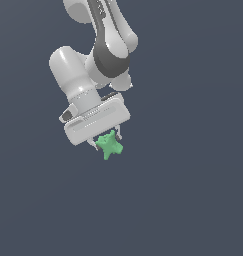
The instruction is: Pick up the object and move it to a goal position.
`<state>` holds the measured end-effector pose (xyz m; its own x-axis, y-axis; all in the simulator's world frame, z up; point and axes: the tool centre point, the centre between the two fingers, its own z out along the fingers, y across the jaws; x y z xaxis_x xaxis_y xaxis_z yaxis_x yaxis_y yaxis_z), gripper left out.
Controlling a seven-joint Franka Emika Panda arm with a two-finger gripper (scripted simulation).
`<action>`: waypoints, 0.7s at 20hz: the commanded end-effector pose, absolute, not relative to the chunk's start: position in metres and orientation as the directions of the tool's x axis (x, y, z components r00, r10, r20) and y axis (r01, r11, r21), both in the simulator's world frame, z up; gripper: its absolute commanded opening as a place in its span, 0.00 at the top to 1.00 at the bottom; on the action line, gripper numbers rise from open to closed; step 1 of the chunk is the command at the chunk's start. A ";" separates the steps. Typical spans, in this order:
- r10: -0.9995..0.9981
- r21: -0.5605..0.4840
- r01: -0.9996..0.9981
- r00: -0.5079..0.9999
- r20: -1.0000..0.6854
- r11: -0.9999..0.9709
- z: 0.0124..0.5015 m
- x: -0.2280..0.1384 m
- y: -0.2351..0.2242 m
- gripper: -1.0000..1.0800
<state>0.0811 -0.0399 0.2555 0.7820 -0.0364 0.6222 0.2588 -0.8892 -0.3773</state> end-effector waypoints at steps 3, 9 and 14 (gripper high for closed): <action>-0.029 -0.390 0.333 0.728 0.685 -0.859 0.283 0.092 -0.058 1.00; -0.028 -0.395 0.441 0.639 0.769 -0.806 0.323 0.104 -0.087 1.00; -0.035 -0.388 0.531 0.557 0.830 -0.754 0.355 0.113 -0.112 1.00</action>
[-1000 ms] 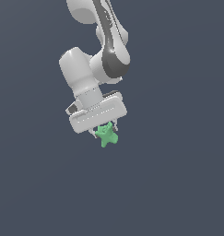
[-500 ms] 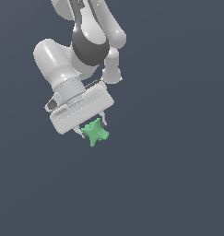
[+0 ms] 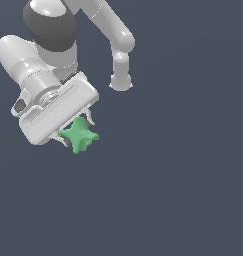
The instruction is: Pick up the object and move it to a goal position.
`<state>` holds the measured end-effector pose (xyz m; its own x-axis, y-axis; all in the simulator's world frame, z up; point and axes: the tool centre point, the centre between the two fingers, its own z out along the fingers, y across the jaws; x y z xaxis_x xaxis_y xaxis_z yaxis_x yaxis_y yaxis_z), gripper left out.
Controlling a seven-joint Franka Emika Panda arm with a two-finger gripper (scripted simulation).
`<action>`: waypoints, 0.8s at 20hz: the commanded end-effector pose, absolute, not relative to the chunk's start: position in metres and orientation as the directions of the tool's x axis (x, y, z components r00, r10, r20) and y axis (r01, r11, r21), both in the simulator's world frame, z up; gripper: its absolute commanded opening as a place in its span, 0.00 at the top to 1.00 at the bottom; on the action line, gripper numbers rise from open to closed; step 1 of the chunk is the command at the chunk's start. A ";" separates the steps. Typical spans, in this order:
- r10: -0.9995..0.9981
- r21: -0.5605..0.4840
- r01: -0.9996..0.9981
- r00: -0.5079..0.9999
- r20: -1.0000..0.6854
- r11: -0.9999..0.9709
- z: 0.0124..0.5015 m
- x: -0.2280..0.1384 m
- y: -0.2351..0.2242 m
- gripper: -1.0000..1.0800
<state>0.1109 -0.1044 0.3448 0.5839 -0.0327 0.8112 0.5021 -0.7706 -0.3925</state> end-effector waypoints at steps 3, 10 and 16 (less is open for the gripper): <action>-0.043 -0.378 0.583 0.506 0.862 -0.720 0.374 0.118 -0.128 1.00; -0.070 -0.345 0.688 0.394 0.916 -0.639 0.413 0.126 -0.162 1.00; -0.092 -0.317 0.745 0.328 0.940 -0.587 0.435 0.131 -0.182 1.00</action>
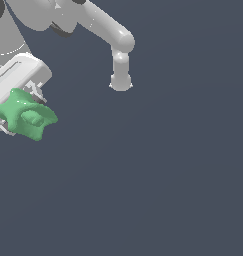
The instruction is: Pick up the object and move it to a goal position.
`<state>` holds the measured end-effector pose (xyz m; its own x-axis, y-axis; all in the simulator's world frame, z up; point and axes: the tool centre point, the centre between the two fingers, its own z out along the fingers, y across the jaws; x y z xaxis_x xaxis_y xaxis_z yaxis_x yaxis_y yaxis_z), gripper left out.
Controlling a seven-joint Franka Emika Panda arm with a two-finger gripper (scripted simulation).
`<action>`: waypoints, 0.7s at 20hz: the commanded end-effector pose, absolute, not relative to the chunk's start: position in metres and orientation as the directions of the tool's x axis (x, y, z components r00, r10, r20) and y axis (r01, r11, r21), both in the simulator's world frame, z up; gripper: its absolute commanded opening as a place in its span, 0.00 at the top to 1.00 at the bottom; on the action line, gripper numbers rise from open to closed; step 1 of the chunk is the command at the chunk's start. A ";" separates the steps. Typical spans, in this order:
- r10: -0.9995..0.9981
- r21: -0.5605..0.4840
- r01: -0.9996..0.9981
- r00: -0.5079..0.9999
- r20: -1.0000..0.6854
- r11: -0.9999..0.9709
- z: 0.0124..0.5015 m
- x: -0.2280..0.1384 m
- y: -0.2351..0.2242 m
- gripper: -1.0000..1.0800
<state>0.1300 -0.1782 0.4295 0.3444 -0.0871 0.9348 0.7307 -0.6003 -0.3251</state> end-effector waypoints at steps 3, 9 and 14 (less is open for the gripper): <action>-0.100 -0.307 0.763 0.306 0.947 -0.569 0.442 0.133 -0.189 1.00; -0.112 -0.294 0.785 0.280 0.954 -0.546 0.452 0.135 -0.197 1.00; -0.115 -0.290 0.791 0.272 0.956 -0.539 0.455 0.136 -0.199 1.00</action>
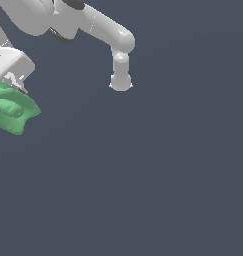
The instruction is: Pick up the object and move it to a goal position.
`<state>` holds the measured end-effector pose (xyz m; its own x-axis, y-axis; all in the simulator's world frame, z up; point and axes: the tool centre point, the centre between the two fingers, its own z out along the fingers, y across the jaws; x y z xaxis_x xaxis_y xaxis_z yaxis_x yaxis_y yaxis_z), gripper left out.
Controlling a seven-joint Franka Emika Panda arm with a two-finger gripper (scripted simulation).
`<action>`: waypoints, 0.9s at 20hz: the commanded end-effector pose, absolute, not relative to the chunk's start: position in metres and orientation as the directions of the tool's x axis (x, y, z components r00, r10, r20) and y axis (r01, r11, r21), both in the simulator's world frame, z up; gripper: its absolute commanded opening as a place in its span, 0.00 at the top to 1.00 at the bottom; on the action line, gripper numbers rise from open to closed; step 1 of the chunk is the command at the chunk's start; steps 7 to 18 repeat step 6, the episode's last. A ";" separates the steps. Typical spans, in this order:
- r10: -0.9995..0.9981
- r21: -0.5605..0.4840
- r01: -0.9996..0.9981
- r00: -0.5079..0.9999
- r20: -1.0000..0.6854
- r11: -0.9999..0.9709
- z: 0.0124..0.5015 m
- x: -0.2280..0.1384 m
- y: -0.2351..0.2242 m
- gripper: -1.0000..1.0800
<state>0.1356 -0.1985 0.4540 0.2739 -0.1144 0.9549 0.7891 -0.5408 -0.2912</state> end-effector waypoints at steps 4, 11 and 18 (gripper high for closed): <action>-0.114 -0.291 0.790 0.273 0.955 -0.540 0.455 0.136 -0.198 1.00; -0.114 -0.291 0.789 0.274 0.955 -0.541 0.455 0.136 -0.198 1.00; -0.114 -0.291 0.789 0.274 0.955 -0.541 0.455 0.136 -0.198 1.00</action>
